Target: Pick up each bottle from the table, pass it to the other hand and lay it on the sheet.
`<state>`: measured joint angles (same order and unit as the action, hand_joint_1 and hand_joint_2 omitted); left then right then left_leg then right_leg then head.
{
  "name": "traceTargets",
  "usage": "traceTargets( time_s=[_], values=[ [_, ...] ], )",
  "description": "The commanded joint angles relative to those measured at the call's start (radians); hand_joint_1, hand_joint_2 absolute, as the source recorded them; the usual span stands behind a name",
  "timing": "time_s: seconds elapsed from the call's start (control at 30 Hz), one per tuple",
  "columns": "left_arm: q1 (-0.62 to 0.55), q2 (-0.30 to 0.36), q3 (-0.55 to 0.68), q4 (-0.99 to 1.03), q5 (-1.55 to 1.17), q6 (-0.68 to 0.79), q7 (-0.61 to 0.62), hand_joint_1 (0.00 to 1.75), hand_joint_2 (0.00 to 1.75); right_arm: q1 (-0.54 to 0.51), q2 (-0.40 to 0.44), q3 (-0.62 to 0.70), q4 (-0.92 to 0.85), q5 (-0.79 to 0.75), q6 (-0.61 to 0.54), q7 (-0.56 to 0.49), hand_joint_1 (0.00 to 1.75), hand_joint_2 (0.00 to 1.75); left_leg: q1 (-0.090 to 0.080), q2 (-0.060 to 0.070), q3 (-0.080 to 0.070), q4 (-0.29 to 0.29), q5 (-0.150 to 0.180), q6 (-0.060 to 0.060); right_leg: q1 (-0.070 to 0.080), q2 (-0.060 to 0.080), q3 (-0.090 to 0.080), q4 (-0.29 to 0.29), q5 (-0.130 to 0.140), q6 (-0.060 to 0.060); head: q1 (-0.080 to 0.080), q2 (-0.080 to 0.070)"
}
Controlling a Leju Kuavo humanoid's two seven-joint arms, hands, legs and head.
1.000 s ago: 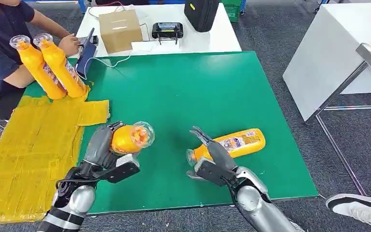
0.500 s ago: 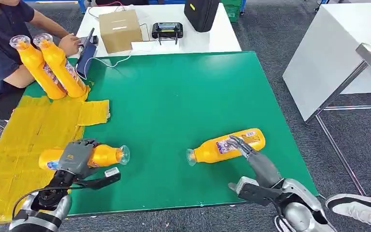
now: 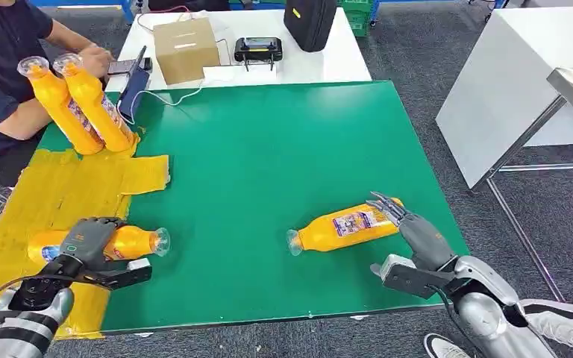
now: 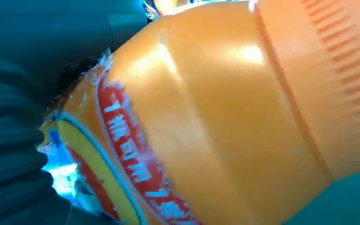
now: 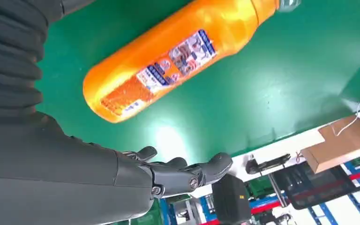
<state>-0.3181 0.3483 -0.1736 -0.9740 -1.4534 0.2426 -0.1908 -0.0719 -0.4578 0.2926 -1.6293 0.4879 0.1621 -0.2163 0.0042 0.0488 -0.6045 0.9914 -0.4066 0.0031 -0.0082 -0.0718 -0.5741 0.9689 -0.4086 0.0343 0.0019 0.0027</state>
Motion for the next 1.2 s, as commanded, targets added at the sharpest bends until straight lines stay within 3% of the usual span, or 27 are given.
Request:
traceTargets(
  time_s=[0.03,0.6,0.63,0.77,0.93,1.2],
  values=[
    [-0.012,-0.027,-0.015,0.09,-0.008,0.039,0.039,0.0,0.0,-0.09,0.021,0.062,0.121,0.004,0.008,0.003,0.0,1.75,0.0,-0.001,0.002,-0.001,0.0,0.0,-0.001,0.004,0.002,-0.001,0.0,-0.001,0.0,0.0],
    [-0.011,-0.052,0.014,0.066,0.074,0.045,-0.022,0.0,0.0,-0.12,0.023,0.088,0.181,0.004,0.013,0.008,0.0,1.75,0.0,-0.003,0.002,-0.001,0.0,0.0,-0.002,0.005,0.002,-0.001,0.0,-0.001,0.0,0.0],
    [-0.011,-0.065,0.034,0.062,0.15,0.048,-0.075,0.0,0.0,-0.134,0.02,0.1,0.195,0.01,0.018,0.017,0.0,1.75,0.0,-0.002,0.002,-0.001,0.0,0.0,-0.002,0.005,0.002,-0.001,0.0,-0.001,0.0,0.0],
    [-0.051,-0.144,0.066,0.037,0.174,0.128,-0.048,0.0,0.0,-0.246,0.074,0.155,0.368,0.027,0.033,0.048,0.0,1.75,0.0,-0.003,0.001,-0.001,0.001,0.0,-0.002,0.004,0.002,-0.001,0.001,-0.001,0.0,0.0],
    [-0.088,-0.171,0.085,0.047,0.229,0.137,-0.06,0.0,0.0,-0.346,0.1,0.206,0.499,0.022,0.026,0.051,0.0,1.75,0.0,-0.002,-0.001,0.0,0.002,0.002,-0.002,0.004,0.0,-0.001,0.001,0.001,0.0,0.0],
    [-0.077,-0.204,0.124,0.048,0.219,0.256,-0.054,0.0,0.0,-0.361,0.103,0.268,0.541,0.025,0.018,0.061,0.0,1.75,0.0,-0.004,0.001,0.0,0.001,0.002,-0.002,0.006,0.002,-0.001,0.001,0.002,0.0,0.0]
  ],
)
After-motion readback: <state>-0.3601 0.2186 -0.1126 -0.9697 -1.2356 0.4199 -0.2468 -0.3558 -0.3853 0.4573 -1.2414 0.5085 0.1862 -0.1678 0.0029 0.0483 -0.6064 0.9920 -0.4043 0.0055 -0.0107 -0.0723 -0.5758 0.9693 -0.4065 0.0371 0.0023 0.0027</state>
